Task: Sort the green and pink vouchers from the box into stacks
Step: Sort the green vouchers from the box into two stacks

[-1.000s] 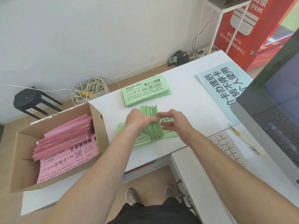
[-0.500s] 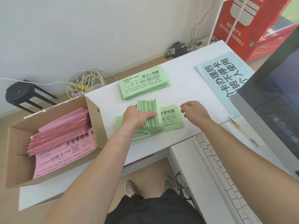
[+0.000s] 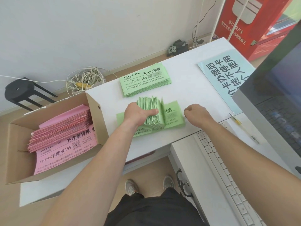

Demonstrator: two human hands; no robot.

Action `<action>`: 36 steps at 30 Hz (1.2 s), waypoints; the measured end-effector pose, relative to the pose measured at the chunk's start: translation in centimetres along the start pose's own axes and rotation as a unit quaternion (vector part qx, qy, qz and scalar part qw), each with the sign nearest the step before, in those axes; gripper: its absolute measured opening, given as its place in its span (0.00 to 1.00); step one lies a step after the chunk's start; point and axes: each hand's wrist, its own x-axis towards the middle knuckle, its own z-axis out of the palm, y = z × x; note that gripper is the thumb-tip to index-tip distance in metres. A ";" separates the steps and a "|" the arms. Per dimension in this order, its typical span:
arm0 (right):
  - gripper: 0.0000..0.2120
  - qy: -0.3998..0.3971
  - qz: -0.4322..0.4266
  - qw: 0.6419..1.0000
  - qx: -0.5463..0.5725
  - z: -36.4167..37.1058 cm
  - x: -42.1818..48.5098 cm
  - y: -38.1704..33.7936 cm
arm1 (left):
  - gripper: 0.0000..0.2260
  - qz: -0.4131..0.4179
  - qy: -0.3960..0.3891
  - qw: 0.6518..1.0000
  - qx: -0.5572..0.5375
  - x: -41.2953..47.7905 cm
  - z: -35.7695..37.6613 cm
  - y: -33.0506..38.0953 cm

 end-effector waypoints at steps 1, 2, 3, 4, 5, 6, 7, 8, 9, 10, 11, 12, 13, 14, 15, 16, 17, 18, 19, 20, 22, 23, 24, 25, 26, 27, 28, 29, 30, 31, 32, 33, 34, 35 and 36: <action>0.12 -0.002 0.001 1.000 0.000 0.1 0.0 0.0 | 0.31 0.002 0.001 1.000 0.001 0.0 0.0 0.0; 0.11 -0.006 0.002 1.000 0.000 0.1 -0.1 0.1 | 0.29 0.004 0.000 1.000 0.002 -0.1 0.1 0.0; 0.10 -0.012 0.003 1.000 0.000 0.3 -0.1 0.1 | 0.28 0.004 0.001 1.000 0.000 0.0 0.1 0.0; 0.10 -0.017 0.003 1.000 -0.001 0.3 -0.1 0.1 | 0.29 0.005 0.001 1.000 -0.001 0.0 0.0 -0.1; 0.10 -0.021 0.002 1.000 -0.001 0.4 -0.1 0.2 | 0.31 0.002 0.002 1.000 -0.003 0.1 0.0 -0.1; 0.11 -0.022 0.001 1.000 -0.001 0.6 -0.1 0.2 | 0.33 0.001 0.003 1.000 -0.006 0.1 0.0 -0.2; 0.12 -0.020 -0.002 1.000 -0.003 0.7 -0.1 0.2 | 0.34 0.001 0.004 1.000 -0.009 0.3 0.0 -0.4; 0.12 -0.019 -0.004 1.000 -0.007 0.7 -0.1 0.2 | 0.34 0.004 0.005 1.000 -0.006 0.4 0.1 -0.5; 0.12 -0.018 -0.003 1.000 -0.011 0.7 -0.1 0.2 | 0.32 0.006 0.005 1.000 -0.005 0.4 0.1 -0.6; 0.12 -0.018 -0.003 1.000 -0.015 0.8 0.0 0.3 | 0.30 0.010 0.004 1.000 -0.004 0.6 0.1 -0.7; 0.11 -0.018 -0.002 1.000 -0.015 0.7 0.0 0.4 | 0.29 0.010 0.004 1.000 -0.005 0.5 0.1 -0.7; 0.11 -0.018 -0.002 1.000 -0.015 0.7 0.1 0.4 | 0.28 0.010 0.003 1.000 -0.007 0.4 0.1 -0.6; 0.11 -0.019 -0.002 1.000 -0.015 0.7 0.1 0.4 | 0.26 0.008 0.002 1.000 -0.009 0.4 0.1 -0.7; 0.12 -0.019 -0.003 1.000 -0.015 0.6 0.2 0.4 | 0.25 0.010 0.002 1.000 -0.012 0.4 0.1 -0.7; 0.12 -0.019 -0.003 1.000 -0.014 0.5 0.2 0.4 | 0.24 0.010 0.001 1.000 -0.012 0.4 0.1 -0.7; 0.12 -0.019 -0.006 1.000 -0.013 0.5 0.2 0.4 | 0.24 0.013 0.002 1.000 -0.011 0.4 0.1 -0.7; 0.12 -0.018 -0.007 1.000 -0.012 0.5 0.2 0.3 | 0.26 0.015 0.003 1.000 -0.012 0.4 0.1 -0.7; 0.12 -0.017 -0.010 1.000 -0.012 0.5 0.2 0.3 | 0.29 0.015 0.004 1.000 -0.011 0.5 0.2 -0.8; 0.12 -0.017 -0.011 1.000 -0.011 0.5 0.2 0.3 | 0.33 0.011 0.008 1.000 -0.011 0.5 0.2 -0.8; 0.12 -0.017 -0.013 1.000 -0.009 0.5 0.3 0.2 | 0.35 0.011 0.011 1.000 -0.008 0.4 0.2 -0.8; 0.13 -0.017 -0.013 1.000 -0.006 0.5 0.3 0.2 | 0.36 0.008 0.011 1.000 -0.008 0.5 0.2 -0.9; 0.14 -0.017 -0.011 1.000 -0.007 0.5 0.3 0.2 | 0.36 0.009 0.007 1.000 -0.009 0.5 0.2 -0.9; 0.14 -0.017 -0.011 1.000 -0.008 0.5 0.3 0.2 | 0.37 0.012 0.004 1.000 -0.009 0.5 0.1 -0.9; 0.14 -0.017 -0.012 1.000 -0.008 0.5 0.3 0.2 | 0.38 0.011 0.004 1.000 -0.010 0.5 0.1 -1.0; 0.14 -0.018 -0.014 1.000 -0.008 0.6 0.3 0.2 | 0.38 0.013 0.003 1.000 -0.009 0.6 0.1 -1.0; 0.13 -0.020 -0.014 1.000 -0.010 0.6 0.3 0.2 | 0.37 0.013 0.005 1.000 -0.009 0.5 0.1 -1.0; 0.13 -0.022 -0.015 1.000 -0.013 0.6 0.3 0.1 | 0.37 0.015 0.007 1.000 -0.011 0.6 0.1 -1.1; 0.13 -0.024 -0.015 1.000 -0.013 0.7 0.3 0.1 | 0.37 0.015 0.009 1.000 -0.014 0.5 0.1 -1.1; 0.13 -0.024 -0.015 1.000 -0.013 0.7 0.3 0.1 | 0.37 0.017 0.010 1.000 -0.016 0.4 0.2 -1.1; 0.13 -0.024 -0.015 1.000 -0.012 0.7 0.3 0.0 | 0.38 0.015 0.014 1.000 -0.018 0.4 0.2 -1.1; 0.13 -0.023 -0.014 1.000 -0.011 0.7 0.4 0.0 | 0.39 0.017 0.016 1.000 -0.019 0.5 0.3 -1.1; 0.13 -0.022 -0.012 1.000 -0.010 0.7 0.4 0.0 | 0.39 0.016 0.016 1.000 -0.019 0.5 0.3 -1.1; 0.13 -0.022 -0.011 1.000 -0.010 0.7 0.5 0.1 | 0.40 0.016 0.016 1.000 -0.020 0.5 0.3 -1.1; 0.13 -0.022 -0.008 1.000 -0.009 0.7 0.5 0.2 | 0.42 0.015 0.017 1.000 -0.020 0.4 0.3 -1.0; 0.14 -0.021 -0.008 1.000 -0.009 0.7 0.5 0.2 | 0.44 0.017 0.014 1.000 -0.018 0.3 0.3 -0.9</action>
